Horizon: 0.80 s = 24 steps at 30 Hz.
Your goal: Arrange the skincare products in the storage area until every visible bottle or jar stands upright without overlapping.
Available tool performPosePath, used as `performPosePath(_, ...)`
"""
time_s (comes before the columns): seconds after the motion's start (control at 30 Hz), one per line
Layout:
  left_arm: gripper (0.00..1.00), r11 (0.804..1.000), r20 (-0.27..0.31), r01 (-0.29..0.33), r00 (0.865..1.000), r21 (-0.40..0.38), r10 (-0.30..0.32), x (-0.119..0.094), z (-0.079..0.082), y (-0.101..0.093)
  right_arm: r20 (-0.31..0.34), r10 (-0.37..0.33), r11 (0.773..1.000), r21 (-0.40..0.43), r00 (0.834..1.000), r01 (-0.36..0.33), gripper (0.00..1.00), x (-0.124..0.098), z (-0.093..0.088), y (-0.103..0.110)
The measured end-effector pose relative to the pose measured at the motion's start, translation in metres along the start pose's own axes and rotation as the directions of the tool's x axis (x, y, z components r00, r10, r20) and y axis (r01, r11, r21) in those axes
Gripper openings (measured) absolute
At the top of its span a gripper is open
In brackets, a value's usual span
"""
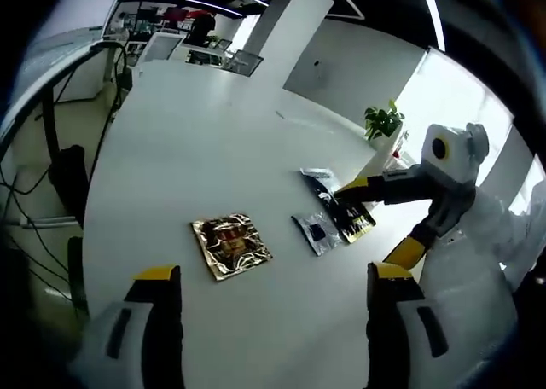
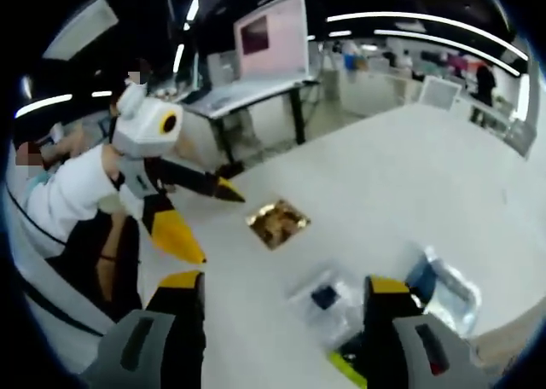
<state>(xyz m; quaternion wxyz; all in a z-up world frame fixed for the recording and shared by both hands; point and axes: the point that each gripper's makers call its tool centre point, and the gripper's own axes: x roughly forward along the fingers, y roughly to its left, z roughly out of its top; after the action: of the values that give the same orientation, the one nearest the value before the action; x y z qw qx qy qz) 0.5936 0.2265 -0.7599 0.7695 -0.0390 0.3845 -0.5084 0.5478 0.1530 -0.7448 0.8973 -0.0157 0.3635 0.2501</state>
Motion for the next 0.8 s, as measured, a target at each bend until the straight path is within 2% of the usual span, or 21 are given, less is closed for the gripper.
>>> performPosePath(0.1,0.82,1.000,0.001,0.001,1.000,-0.005,-0.001,0.000,0.000,0.004,-0.001,0.008,1.000,0.005,1.000,-0.008,0.69,0.006,0.003,0.004)
performPosePath(0.23,0.79,1.000,0.006,0.004,1.000,-0.016,-0.004,0.002,0.001,-0.003,0.005,0.019,1.000,0.009,1.000,-0.019,0.66,0.013,0.005,0.007)
performPosePath(0.47,0.74,0.999,0.028,-0.007,1.000,-0.046,0.008,0.011,0.009,0.003,-0.014,0.030,0.999,0.017,0.999,-0.030,0.59,0.028,0.001,0.009)
performPosePath(0.7,0.65,0.998,0.030,-0.009,0.999,-0.059,0.011,0.014,0.010,0.004,-0.020,0.034,0.999,0.031,0.999,-0.034,0.52,0.037,-0.001,0.008)
performPosePath(0.8,0.68,0.998,0.025,-0.025,0.999,-0.062,0.026,0.018,0.011,0.007,-0.031,0.029,0.999,0.029,0.999,-0.028,0.51,0.041,-0.004,0.007)
